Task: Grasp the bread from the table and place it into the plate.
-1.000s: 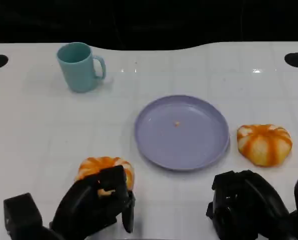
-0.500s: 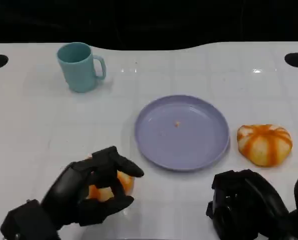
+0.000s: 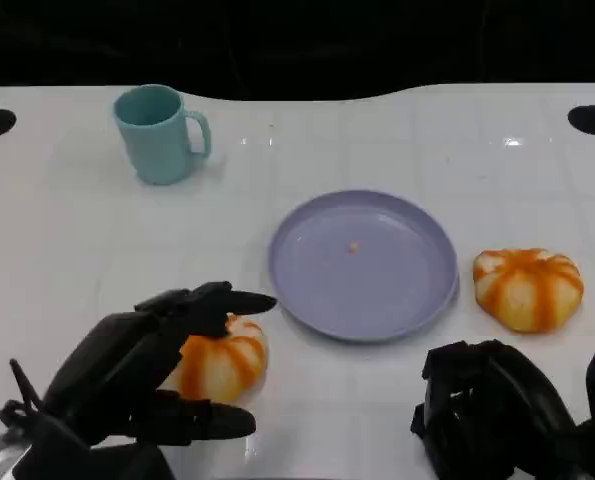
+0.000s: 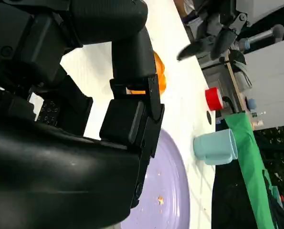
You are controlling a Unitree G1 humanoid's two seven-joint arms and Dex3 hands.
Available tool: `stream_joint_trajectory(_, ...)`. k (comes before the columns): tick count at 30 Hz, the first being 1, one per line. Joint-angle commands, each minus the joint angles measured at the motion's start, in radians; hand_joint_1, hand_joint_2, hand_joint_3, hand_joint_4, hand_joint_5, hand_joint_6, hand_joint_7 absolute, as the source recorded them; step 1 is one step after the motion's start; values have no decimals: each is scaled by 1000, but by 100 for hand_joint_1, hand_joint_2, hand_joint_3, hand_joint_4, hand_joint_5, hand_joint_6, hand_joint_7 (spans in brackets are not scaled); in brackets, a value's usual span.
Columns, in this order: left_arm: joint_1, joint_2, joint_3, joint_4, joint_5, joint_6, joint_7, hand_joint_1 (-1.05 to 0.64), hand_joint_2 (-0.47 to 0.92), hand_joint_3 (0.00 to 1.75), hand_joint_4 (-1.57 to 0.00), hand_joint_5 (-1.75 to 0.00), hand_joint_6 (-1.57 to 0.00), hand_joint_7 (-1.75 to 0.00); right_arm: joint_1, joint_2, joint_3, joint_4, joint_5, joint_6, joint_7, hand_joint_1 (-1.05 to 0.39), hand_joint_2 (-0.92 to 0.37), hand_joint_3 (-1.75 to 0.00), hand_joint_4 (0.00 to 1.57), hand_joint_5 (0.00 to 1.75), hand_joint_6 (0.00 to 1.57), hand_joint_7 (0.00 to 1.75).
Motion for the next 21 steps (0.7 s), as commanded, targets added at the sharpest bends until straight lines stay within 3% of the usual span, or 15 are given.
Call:
stream_joint_trajectory(1, 16, 36, -16, -53, 101, 35, 54, -77, 92, 2, -1, -99, -18, -36, -4, -6, -12, -6, 14, 6, 0, -105, 4, -147, 153, 133, 157, 98)
stream_joint_trajectory(10, 11, 79, -77, -121, 414, 136, 142, -64, 75, 0, 0, -90, -11, -30, -7, -10, -11, 1, 7, 0, 7, -105, 3, -147, 153, 132, 157, 96)
stream_joint_trajectory(21, -13, 99, -188, -138, 648, 279, 136, -53, 65, 0, -7, -83, -21, -25, -9, -7, -13, 3, 12, 4, 7, -105, 3, -145, 153, 132, 157, 97)
